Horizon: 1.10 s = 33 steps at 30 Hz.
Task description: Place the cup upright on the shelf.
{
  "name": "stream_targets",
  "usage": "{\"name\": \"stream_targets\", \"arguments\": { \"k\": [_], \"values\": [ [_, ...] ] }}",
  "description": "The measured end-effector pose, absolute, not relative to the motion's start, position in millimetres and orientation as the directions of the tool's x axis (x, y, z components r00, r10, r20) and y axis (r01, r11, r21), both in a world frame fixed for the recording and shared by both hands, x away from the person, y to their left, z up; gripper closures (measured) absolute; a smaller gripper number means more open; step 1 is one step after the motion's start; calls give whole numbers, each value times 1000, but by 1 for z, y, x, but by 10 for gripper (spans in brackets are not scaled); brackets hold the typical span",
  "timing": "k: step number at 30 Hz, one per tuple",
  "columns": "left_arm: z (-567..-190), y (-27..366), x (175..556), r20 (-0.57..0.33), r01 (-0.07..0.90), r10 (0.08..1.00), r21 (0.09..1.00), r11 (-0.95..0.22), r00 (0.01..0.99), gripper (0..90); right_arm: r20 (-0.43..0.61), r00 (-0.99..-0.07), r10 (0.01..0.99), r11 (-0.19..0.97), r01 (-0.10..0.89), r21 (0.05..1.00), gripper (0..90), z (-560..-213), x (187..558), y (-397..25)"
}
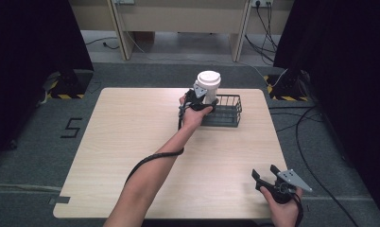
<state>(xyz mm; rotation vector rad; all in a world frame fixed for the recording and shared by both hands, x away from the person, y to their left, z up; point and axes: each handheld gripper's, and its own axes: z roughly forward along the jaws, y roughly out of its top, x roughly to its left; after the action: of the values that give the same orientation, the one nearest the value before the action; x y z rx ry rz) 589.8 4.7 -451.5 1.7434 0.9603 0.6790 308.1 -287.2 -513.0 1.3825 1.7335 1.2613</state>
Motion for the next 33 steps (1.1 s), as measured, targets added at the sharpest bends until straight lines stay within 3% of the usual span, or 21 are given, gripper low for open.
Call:
{"name": "stream_targets", "arguments": {
  "k": [13, 33],
  "values": [
    [-453, 1, 587, 90, 267, 840, 926, -269, 535, 172, 116, -294, 949, 12, 400, 916, 201, -513, 308, -287],
    [-453, 3, 580, 109, 246, 833, 927, -281, 542, 166, 111, -296, 949, 19, 403, 915, 201, -513, 308, -286]
  ]
}}
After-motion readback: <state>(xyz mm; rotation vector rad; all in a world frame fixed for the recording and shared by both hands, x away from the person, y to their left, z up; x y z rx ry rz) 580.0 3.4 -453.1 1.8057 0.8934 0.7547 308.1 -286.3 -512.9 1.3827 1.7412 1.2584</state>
